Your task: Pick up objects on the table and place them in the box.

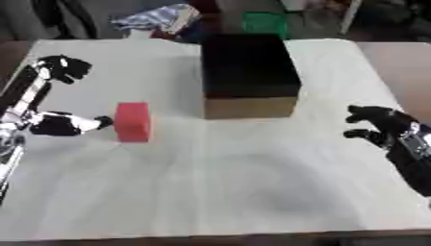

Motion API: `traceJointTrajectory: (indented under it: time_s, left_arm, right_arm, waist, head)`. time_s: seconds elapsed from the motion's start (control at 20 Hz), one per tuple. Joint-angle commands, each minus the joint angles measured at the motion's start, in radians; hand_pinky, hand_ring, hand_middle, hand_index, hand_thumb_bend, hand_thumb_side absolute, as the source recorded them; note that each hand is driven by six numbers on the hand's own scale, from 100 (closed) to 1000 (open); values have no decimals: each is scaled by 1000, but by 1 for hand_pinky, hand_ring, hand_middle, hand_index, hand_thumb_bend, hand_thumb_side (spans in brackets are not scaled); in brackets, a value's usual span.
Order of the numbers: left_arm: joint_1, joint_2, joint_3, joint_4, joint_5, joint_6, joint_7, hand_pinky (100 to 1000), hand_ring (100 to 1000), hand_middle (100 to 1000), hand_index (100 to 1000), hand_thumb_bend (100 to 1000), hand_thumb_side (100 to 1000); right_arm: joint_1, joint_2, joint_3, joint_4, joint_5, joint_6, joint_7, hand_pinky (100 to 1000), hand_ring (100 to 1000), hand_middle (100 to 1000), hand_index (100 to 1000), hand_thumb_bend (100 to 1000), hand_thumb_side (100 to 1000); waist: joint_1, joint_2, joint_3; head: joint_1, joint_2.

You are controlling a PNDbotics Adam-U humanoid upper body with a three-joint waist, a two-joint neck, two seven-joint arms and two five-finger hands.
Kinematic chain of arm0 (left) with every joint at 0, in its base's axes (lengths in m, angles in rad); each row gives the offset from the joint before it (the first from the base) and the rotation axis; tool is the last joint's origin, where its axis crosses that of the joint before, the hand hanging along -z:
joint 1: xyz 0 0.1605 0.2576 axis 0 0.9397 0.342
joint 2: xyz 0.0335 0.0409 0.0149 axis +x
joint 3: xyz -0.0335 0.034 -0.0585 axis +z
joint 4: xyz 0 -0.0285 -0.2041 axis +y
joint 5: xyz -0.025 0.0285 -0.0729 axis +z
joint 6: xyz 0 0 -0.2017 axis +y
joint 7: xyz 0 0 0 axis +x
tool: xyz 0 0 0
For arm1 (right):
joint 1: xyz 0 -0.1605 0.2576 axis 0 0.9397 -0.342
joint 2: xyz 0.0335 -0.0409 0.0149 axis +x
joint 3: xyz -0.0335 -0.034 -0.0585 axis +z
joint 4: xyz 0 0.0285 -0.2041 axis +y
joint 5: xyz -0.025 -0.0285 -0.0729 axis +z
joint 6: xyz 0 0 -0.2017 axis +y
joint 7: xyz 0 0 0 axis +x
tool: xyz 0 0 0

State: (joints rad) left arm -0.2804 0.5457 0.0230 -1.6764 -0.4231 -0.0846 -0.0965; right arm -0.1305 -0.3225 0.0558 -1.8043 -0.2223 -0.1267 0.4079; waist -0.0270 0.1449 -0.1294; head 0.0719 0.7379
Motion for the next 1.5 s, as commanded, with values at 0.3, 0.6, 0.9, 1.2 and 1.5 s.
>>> traceJointTrajectory:
  time_s: [0.3, 0.6, 0.9, 1.2, 1.5]
  left_arm:
    - [-13, 31, 9, -17, -5, -4, -5, 694, 703, 651, 777, 770, 139]
    - [-17, 33, 5, -18, -7, -8, -14, 697, 704, 651, 777, 771, 142]
    - [-40, 77, -21, -10, -44, -22, -62, 712, 711, 657, 783, 799, 174]
    - [-95, 159, -83, 26, -100, -56, -130, 730, 717, 663, 788, 821, 212]
    - [-184, 217, -160, 128, -154, -95, -203, 744, 721, 669, 794, 843, 254]
  right_arm:
    - [-7, -14, -8, -22, 0, 1, -3, 767, 1000, 715, 823, 100, 760]
    - [-7, -14, -9, -22, 0, 1, -5, 767, 1000, 715, 822, 100, 760]
    - [-5, -15, -8, -21, 1, 2, -4, 767, 1000, 715, 822, 100, 760]
    - [-3, -17, -5, -20, 2, 3, -1, 767, 1000, 716, 822, 100, 762]
    - [-2, -19, -2, -20, 2, 3, 2, 767, 1000, 716, 822, 100, 763]
  waist:
    - [3, -11, -1]
    - [4, -11, -4]
    - [7, -14, -6]
    - [9, -16, -14]
    - [10, -19, -22]
  head:
    - [-12, 2]
    - [-15, 3]
    - [-13, 3]
    - [-6, 3]
    - [-4, 2]
